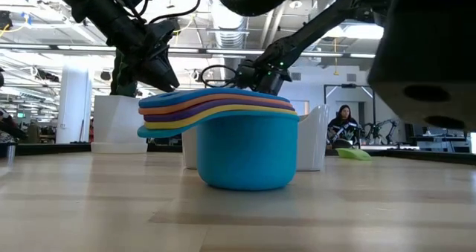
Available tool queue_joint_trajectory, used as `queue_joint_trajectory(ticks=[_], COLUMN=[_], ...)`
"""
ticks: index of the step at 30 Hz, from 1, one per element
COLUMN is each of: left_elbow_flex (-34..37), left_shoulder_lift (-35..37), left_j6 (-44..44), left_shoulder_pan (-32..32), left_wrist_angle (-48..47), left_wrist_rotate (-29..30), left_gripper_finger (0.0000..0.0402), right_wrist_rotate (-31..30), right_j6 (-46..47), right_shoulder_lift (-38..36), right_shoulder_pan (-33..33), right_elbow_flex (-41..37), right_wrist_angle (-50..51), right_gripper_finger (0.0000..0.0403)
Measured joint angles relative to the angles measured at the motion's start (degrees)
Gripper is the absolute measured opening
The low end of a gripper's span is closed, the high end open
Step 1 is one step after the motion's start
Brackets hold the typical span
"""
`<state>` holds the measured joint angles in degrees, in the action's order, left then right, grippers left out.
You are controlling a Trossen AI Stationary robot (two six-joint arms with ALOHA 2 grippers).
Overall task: Nest measuring cups in basket
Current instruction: Stack the red measuring cup on top of the blue measuring cup
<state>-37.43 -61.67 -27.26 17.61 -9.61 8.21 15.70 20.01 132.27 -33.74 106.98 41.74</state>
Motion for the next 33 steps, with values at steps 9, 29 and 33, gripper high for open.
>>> queue_joint_trajectory(ticks=[9,29,33], left_elbow_flex=[0.00,0.00,0.00], left_shoulder_lift=[-0.02,-0.02,-0.02], left_j6=[-0.90,-1.53,-1.92], left_shoulder_pan=[0.00,-1.75,-2.46], left_wrist_angle=[0.00,-0.69,-1.31], left_wrist_rotate=[0.00,-0.33,0.65], left_gripper_finger=[0.0106,0.0106,0.0106], right_wrist_rotate=[3.31,0.25,-2.16], right_j6=[0.07,5.32,4.52], right_shoulder_lift=[-0.07,-1.99,-3.95], right_shoulder_pan=[-0.02,2.37,3.39], right_elbow_flex=[0.04,0.00,0.00], right_wrist_angle=[-0.21,12.94,14.32], right_gripper_finger=[0.0066,0.0011,0.0033])
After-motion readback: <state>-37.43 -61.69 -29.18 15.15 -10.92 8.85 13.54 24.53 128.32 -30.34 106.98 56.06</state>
